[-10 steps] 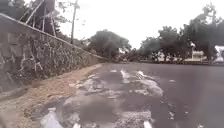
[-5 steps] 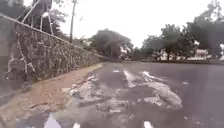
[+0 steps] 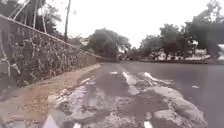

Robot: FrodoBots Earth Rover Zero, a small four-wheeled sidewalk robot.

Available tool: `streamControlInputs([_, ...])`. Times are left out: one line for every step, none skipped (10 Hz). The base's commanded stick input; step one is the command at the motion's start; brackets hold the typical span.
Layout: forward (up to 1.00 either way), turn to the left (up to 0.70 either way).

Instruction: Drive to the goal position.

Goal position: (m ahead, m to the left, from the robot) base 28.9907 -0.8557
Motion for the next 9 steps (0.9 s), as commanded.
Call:
streamControlInputs([0.85,-0.08])
streamControlInputs([0.85,0.00])
streamControlInputs([0.85,0.00])
streamControlInputs([0.85,0.00])
streamControlInputs([0.85,0.00])
streamControlInputs([0.85,0.00])
streamControlInputs([0.85,0.00])
streamControlInputs([0.85,0.00])
streamControlInputs([0.85,0.00])
